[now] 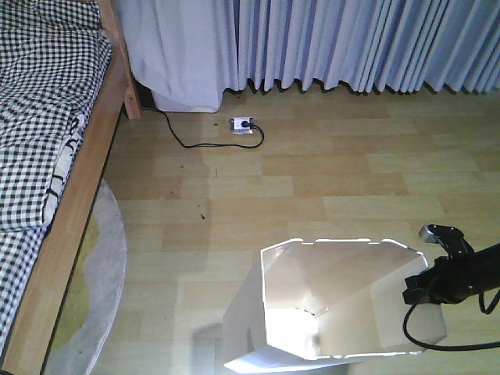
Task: Move trash bin to bedside with robot
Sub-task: 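Carry the bin toward the curtains beside the bed's headboard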
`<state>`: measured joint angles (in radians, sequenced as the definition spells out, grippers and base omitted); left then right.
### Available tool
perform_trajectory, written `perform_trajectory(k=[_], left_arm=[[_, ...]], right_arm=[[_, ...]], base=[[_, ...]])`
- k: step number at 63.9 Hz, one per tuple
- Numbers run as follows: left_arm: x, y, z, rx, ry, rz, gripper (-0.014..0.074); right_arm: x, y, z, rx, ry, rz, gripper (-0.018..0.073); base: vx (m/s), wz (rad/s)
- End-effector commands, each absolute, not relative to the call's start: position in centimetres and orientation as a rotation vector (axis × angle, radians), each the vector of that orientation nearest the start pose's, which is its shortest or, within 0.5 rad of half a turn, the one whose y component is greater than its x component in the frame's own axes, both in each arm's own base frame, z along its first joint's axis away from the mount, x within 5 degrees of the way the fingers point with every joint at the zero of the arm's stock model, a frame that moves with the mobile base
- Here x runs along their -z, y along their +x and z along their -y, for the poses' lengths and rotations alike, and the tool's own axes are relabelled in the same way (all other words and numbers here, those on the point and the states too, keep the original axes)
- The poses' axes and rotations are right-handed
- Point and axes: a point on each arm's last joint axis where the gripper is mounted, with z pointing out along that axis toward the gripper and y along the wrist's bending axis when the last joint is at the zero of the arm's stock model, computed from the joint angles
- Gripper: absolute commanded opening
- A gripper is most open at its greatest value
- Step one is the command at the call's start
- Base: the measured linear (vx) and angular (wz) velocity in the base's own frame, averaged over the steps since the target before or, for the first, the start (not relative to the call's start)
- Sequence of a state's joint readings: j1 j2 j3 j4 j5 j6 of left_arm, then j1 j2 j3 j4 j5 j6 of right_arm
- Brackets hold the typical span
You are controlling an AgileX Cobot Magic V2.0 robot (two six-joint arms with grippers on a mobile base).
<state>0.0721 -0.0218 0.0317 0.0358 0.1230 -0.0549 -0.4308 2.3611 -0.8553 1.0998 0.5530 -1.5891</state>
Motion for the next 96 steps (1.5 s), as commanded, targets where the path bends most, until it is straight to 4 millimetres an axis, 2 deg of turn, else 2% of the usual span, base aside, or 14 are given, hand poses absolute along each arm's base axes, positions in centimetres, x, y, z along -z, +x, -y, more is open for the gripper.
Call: perform_trajectory(k=[1, 96], left_arm=[[-20.76, 5.43, -0.39, -0.036, -0.072, -1.512, -0.0006], [-20.76, 5.43, -0.39, -0.036, -0.072, -1.512, -0.0006]], right_arm=[[0.08, 27.82, 6.52, -0.99, -0.145, -2.779, -0.0005], [0.08, 27.82, 6.52, -0.99, -0.145, -2.779, -0.0005]], base=[[0.25, 0.0], [0.24, 0.01]])
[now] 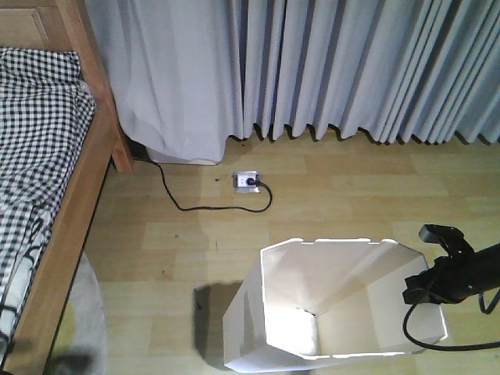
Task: Move trash bin to bedside with robot
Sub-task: 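Carry the bin toward the curtains beside the bed's headboard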
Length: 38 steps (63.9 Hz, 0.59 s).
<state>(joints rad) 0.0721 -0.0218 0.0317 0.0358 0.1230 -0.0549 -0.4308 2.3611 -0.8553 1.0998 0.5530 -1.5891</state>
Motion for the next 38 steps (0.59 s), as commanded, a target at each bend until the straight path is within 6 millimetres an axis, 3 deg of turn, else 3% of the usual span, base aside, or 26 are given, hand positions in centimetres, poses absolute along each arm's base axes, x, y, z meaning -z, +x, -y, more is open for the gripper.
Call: perform_trajectory(k=[1, 38], left_arm=[[-20.76, 5.43, -0.39, -0.036, -0.072, -1.512, -0.0006], [-20.76, 5.43, -0.39, -0.036, -0.072, -1.512, -0.0006]], right_arm=[[0.08, 27.82, 6.52, -0.99, -0.145, -2.779, -0.0005], [0.08, 27.82, 6.52, -0.99, -0.145, -2.779, -0.0005]], base=[[0.24, 0.05], [0.24, 0.01]])
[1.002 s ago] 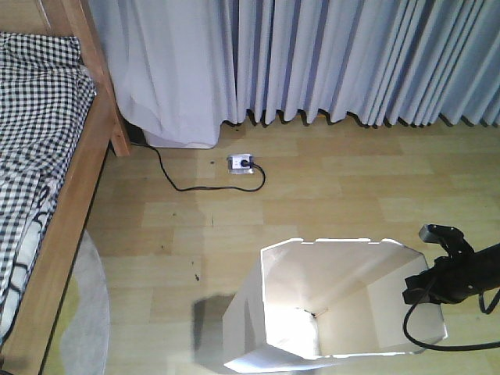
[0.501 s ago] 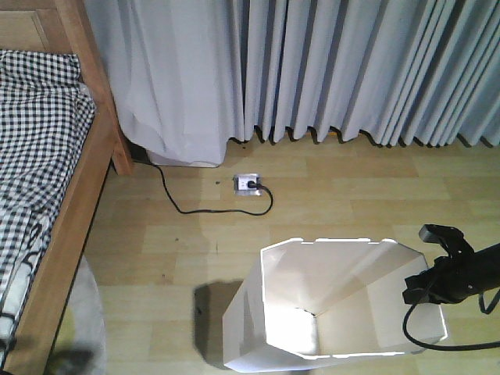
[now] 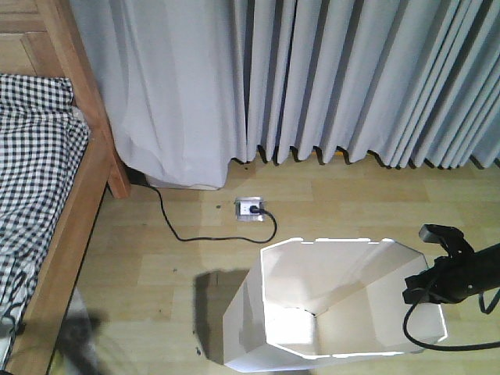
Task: Move trash bin to bedside with robot
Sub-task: 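Carry the bin toward the curtains beside the bed's headboard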
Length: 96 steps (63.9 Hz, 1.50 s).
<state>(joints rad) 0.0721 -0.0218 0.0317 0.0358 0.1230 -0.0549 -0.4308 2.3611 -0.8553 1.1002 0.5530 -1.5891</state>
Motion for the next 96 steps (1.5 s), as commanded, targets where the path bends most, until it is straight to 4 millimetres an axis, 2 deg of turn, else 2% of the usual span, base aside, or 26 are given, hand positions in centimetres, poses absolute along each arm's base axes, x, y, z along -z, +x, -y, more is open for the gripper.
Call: perform_trajectory(k=[1, 96], left_arm=[[-20.76, 5.43, -0.39, -0.036, -0.072, -1.512, -0.0006], [-20.76, 5.43, -0.39, -0.036, -0.072, -1.512, -0.0006]], right_arm=[[0.08, 27.82, 6.52, -0.99, -0.145, -2.779, -0.0005], [0.08, 27.82, 6.52, -0.99, -0.145, -2.779, -0.0005]], base=[[0.22, 0.01], [0.14, 0.02]])
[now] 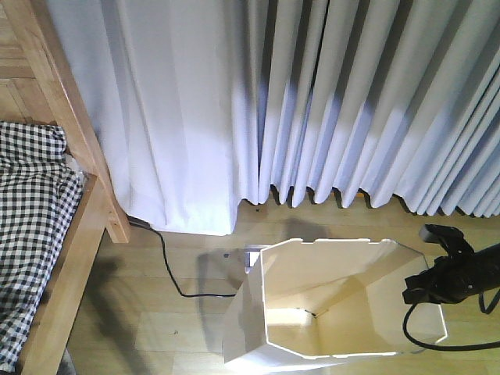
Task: Move trash bin to bedside with robot
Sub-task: 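Carry the bin toward the curtains beside the bed's headboard, then lower the bin onto the floor near the bedside with the right gripper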
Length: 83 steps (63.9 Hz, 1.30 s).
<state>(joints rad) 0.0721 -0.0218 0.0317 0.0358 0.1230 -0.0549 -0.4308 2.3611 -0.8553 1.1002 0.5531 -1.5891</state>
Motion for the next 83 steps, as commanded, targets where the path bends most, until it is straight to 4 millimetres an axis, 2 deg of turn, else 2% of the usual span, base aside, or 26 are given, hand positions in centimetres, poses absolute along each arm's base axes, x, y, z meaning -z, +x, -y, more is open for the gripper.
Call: perform_trajectory(k=[1, 68, 77, 83], left_arm=[[-20.8, 5.4, -0.4, -0.036, -0.072, -1.512, -0.0006], [-20.8, 5.4, -0.4, -0.036, -0.072, -1.512, -0.0006], [-20.8, 5.4, -0.4, -0.036, -0.072, -1.512, -0.0006], [-20.8, 5.4, -0.4, -0.036, -0.072, -1.512, -0.0006]], right_arm=[[0.1, 27.8, 6.5, -0.99, -0.145, -2.779, -0.0005], [0.1, 27.9, 6.5, -0.98, -0.15, -2.771, -0.0005], [0.7, 28.5, 7.3, -0.837, 0.011, -2.821, -0.0005], [0.7, 29.3, 7.7, -0.735, -0.026, -2.841, -0.0005]], base=[[0.05, 0.02], [0.01, 0.0], [0.0, 0.0], [0.0, 0.0]])
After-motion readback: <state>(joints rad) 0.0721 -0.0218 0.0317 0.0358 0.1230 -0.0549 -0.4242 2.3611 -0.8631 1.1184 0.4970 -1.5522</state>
